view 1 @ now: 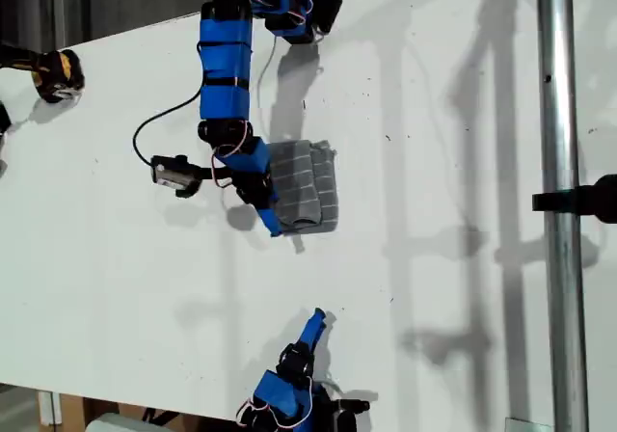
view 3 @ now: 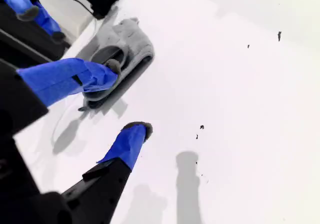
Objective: Grasp corners of a towel and fold twice.
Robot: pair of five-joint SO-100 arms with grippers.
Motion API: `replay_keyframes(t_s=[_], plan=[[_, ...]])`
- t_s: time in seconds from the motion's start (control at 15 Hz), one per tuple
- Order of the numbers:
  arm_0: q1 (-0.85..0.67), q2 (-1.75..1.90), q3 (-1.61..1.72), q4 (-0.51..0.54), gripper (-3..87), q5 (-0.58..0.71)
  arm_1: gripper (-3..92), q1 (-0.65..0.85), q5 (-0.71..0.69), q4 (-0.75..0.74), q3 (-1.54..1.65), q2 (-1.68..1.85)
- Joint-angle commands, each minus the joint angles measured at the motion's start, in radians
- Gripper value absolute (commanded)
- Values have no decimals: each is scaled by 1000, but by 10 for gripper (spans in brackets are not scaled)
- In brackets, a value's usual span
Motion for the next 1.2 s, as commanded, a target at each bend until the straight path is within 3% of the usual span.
replay_keyframes(t_s=[0.0, 0.2, 0.27, 0.47, 0.67, 0.8, 0.87, 1.0, 1.07, 1.13], plan=[[3, 8, -6, 8, 181, -11, 279, 20, -5, 166, -26, 238], [3, 8, 32, 15, 104, -37, 128, 31, 115, 390, 345, 557], [3, 8, 51, 21, 84, -46, 65, 17, 176, 399, 532, 692], [-17, 8, 66, 77, 28, -55, 44, -54, 322, 350, 977, 1032], [-14, 8, 67, 147, 28, -87, 2, -124, 495, 334, 1327, 1413], [-20, 8, 67, 150, 28, -58, -1, -124, 495, 391, 1482, 1721], [-21, 8, 67, 152, 28, 41, -1, -114, 476, 420, 1496, 1832], [-15, 6, 67, 153, 28, 434, 40, -94, 449, 426, 1489, 1822], [-14, 6, 67, 146, 25, 558, 47, -87, 385, 443, 1485, 1824], [-18, 6, 67, 150, 25, 528, 47, -80, 342, 453, 1486, 1824]])
